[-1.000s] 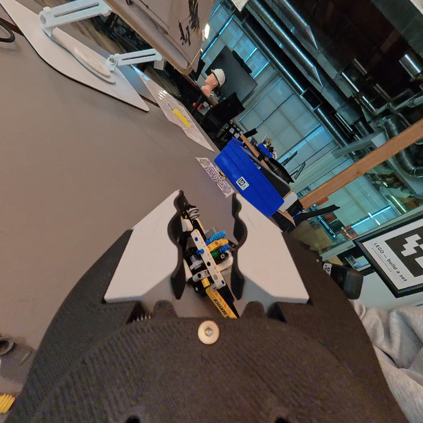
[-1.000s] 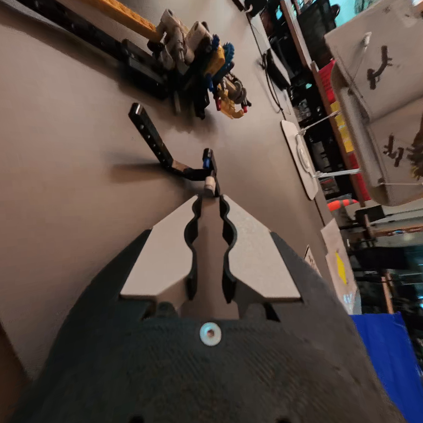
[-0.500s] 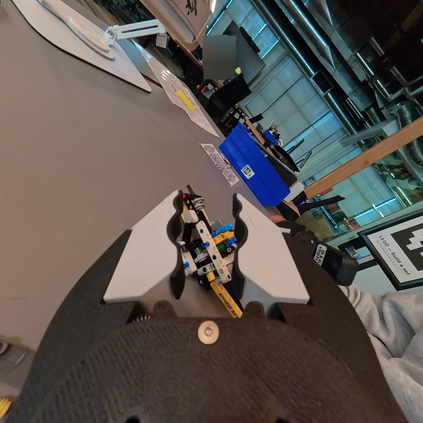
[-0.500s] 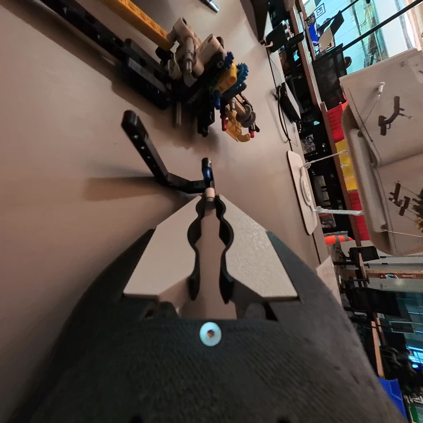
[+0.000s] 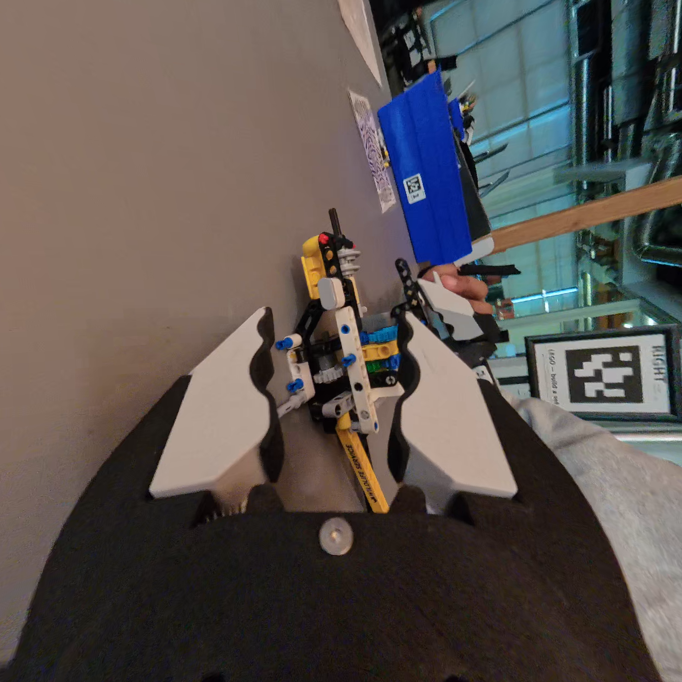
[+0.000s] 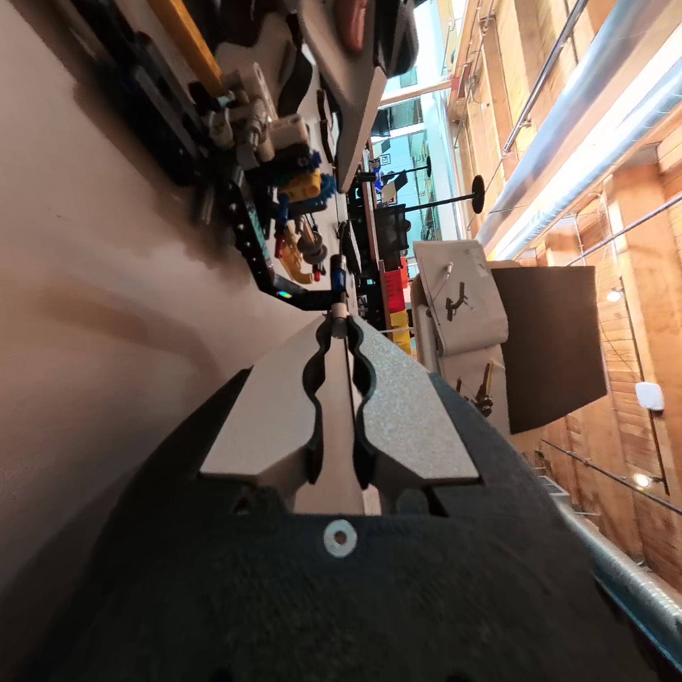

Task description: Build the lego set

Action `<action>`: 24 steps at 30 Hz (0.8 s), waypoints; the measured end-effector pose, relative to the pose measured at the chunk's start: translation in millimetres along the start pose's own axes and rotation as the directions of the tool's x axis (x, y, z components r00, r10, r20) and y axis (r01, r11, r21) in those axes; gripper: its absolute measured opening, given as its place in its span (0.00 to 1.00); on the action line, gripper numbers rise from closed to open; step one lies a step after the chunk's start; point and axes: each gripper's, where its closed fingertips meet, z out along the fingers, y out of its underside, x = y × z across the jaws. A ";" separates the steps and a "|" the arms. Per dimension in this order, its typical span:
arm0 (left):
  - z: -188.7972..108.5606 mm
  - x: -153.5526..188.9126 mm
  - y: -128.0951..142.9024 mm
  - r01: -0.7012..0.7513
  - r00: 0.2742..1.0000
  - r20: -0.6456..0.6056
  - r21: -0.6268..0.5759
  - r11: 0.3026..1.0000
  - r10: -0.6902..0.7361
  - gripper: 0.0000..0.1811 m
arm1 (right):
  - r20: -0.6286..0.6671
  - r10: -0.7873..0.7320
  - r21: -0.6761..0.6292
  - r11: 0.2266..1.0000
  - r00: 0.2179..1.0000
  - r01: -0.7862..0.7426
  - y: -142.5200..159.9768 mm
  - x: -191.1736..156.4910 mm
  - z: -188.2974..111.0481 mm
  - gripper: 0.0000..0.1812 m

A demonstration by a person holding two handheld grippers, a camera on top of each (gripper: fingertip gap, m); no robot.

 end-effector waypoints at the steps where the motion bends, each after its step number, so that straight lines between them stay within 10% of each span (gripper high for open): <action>1: 4.0 2.3 1.8 0.017 1.000 -0.019 -0.026 1.000 -0.017 0.36 | -0.008 0.031 0.001 1.000 0.999 -0.031 3.2 1.1 1.4 0.03; 8: 19.0 9.0 7.8 0.072 0.990 -0.105 -0.160 0.985 -0.089 0.28 | -0.007 0.131 -0.001 0.991 0.991 -0.131 9.1 0.5 4.5 0.03; 24: 30.2 20.9 9.3 0.004 0.979 -0.198 -0.166 0.986 -0.037 0.26 | -0.003 -0.148 -0.033 0.988 0.989 0.148 8.2 -18.2 11.7 0.03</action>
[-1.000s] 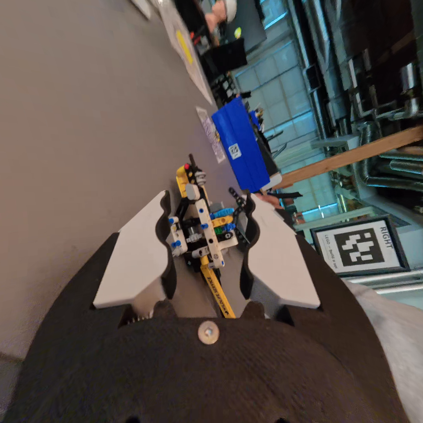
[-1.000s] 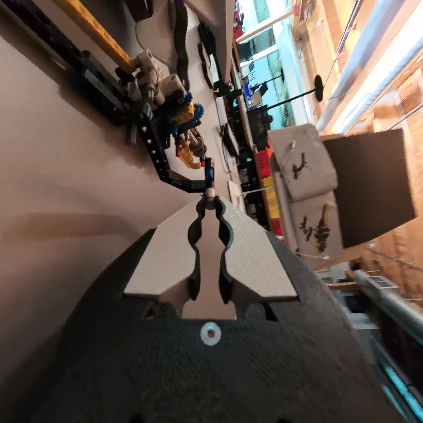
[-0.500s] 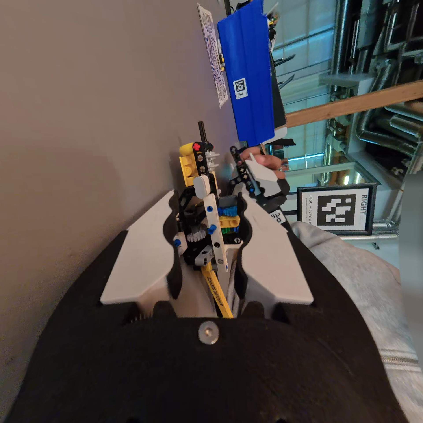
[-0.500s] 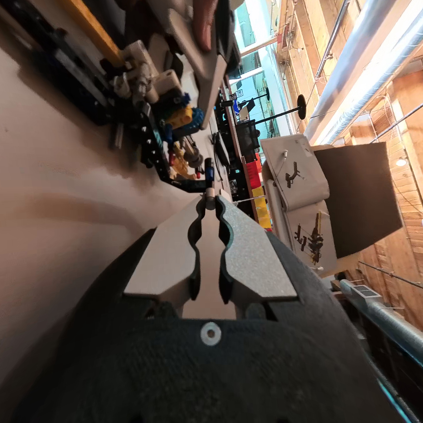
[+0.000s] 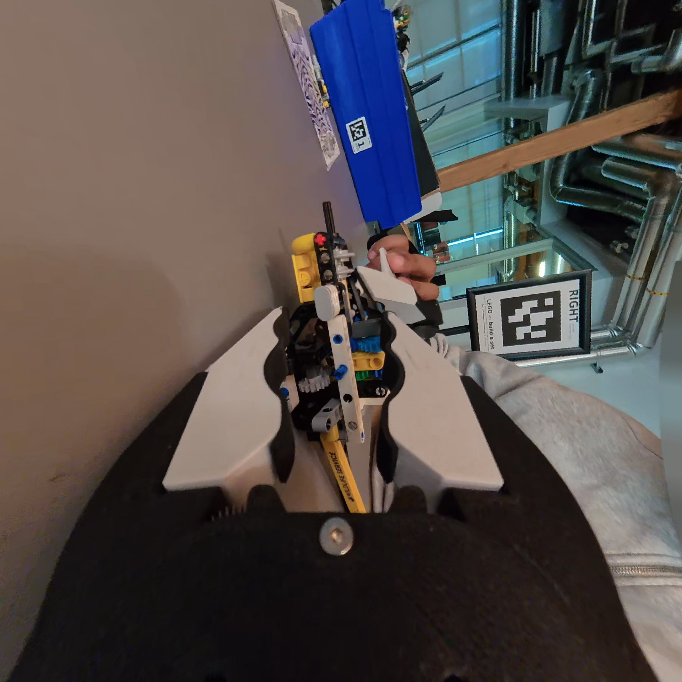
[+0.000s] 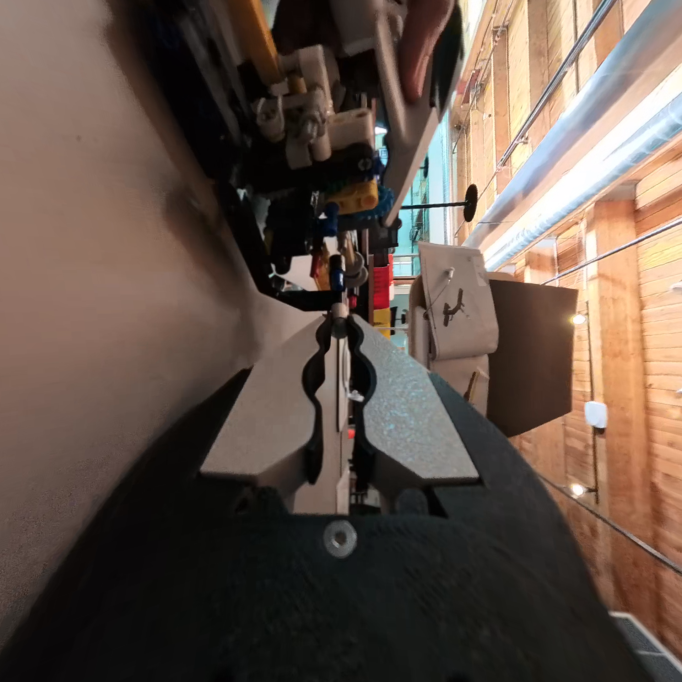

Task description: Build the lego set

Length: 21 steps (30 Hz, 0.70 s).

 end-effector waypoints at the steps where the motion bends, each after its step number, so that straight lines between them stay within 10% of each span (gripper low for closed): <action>1: 0.7 0.8 0.3 -0.006 1.000 -0.006 -0.003 1.000 0.006 0.26 | -0.004 -0.025 0.003 1.000 1.000 0.025 -0.5 -1.1 0.1 0.03; 21: 3.8 -2.5 -5.6 -0.016 1.000 0.009 0.018 1.000 0.015 0.26 | -0.011 0.022 -0.165 0.986 1.000 -0.023 12.7 1.3 8.3 0.04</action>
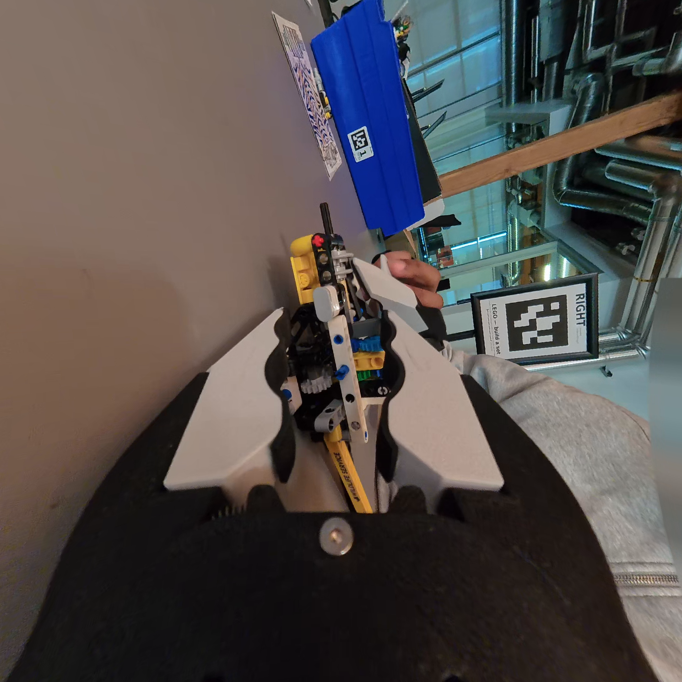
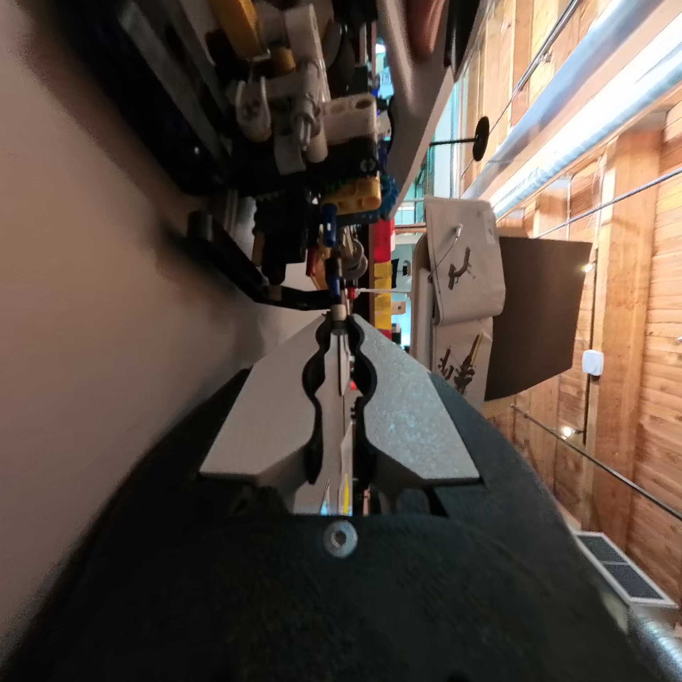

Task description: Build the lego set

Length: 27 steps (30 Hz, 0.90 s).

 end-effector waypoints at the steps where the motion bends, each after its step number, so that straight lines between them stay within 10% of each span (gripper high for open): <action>1: 0.1 -0.1 0.1 0.002 1.000 0.001 -0.001 1.000 -0.002 0.26 | 0.003 0.015 -0.018 1.000 1.000 -0.015 2.2 0.7 0.2 0.04; 27: -4.3 1.6 -2.0 0.036 0.999 -0.025 0.031 0.999 -0.035 0.18 | -0.002 0.156 -0.176 0.972 0.988 -0.154 28.1 2.4 -4.0 0.06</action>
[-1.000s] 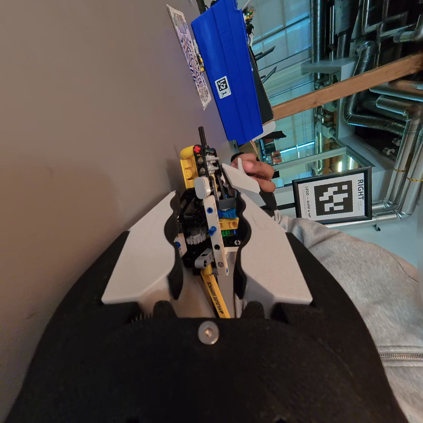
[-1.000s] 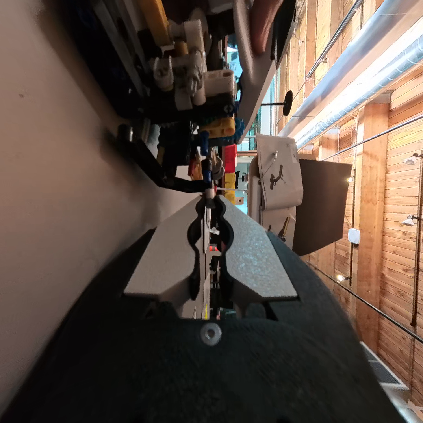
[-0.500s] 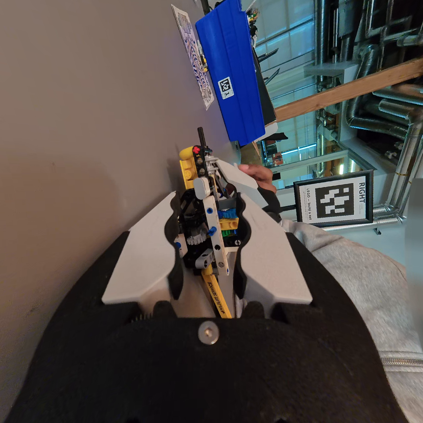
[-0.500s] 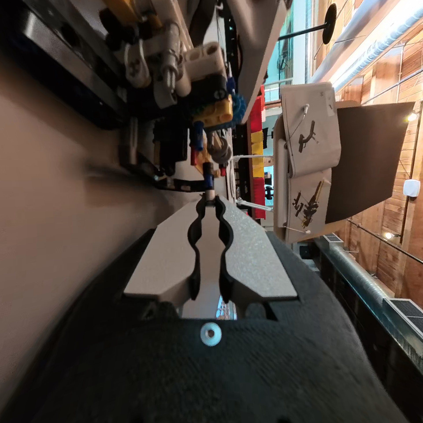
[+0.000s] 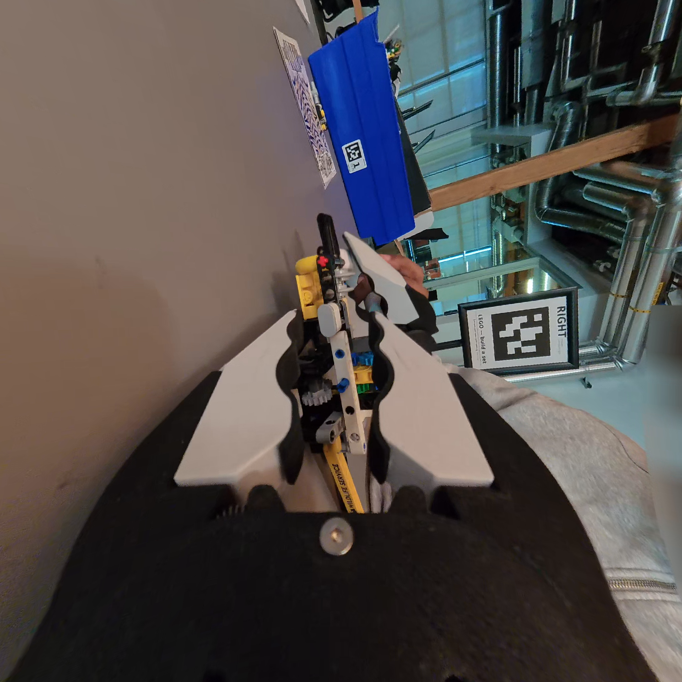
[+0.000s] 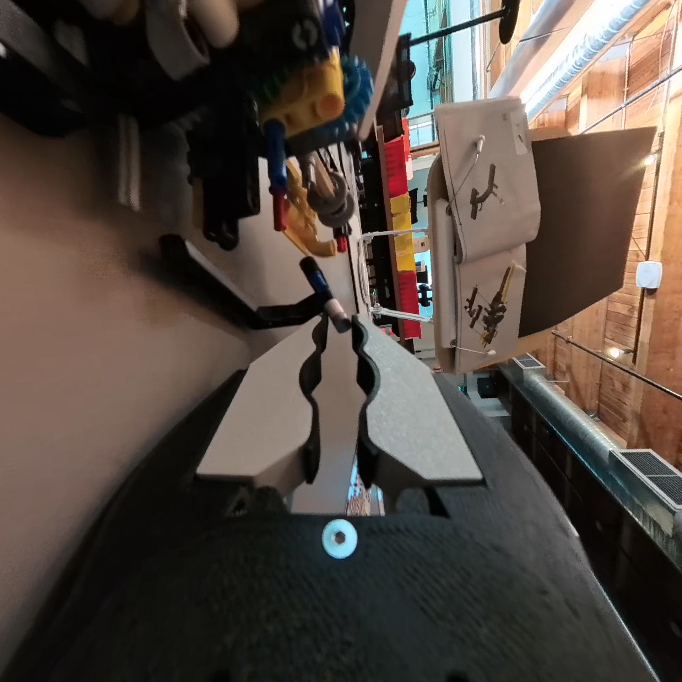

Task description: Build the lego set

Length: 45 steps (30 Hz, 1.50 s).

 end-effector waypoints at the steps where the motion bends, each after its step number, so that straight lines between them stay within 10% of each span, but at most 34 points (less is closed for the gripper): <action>1: -0.2 -1.3 -0.2 0.000 1.000 0.009 0.001 1.000 0.000 0.17 | -0.003 0.001 -0.007 1.000 1.000 -0.001 1.7 0.5 0.3 0.07; 9: -1.6 -3.9 -1.7 0.010 1.000 0.021 0.011 1.000 -0.010 0.13 | -0.024 -0.049 0.042 0.998 0.999 0.050 -9.5 -0.2 -6.9 0.05; 14: -4.0 -3.4 -3.0 0.017 1.000 0.012 0.021 1.000 -0.017 0.14 | 0.047 0.175 0.002 0.984 0.983 -0.176 10.8 5.3 -8.4 0.06; 19: -4.6 -3.5 -3.7 0.020 1.000 0.009 0.023 1.000 -0.020 0.14 | 0.297 0.560 -0.146 0.827 0.773 -0.543 16.6 0.0 -12.4 0.10; 33: -4.4 -4.9 -4.0 0.024 1.000 0.015 0.021 0.999 -0.024 0.13 | 0.497 0.859 -0.540 0.419 0.126 -0.730 -10.0 -29.8 -13.9 0.13; 39: -4.2 -5.7 -4.4 0.025 0.999 0.019 0.023 0.999 -0.025 0.12 | 0.504 0.863 -0.592 0.304 -0.048 -0.746 -17.3 -24.6 -14.5 0.19; 45: -4.3 -6.6 -5.3 0.022 0.999 0.024 0.029 0.999 -0.023 0.12 | 0.512 0.857 -0.601 0.304 -0.065 -0.739 -23.8 -32.9 -9.6 0.16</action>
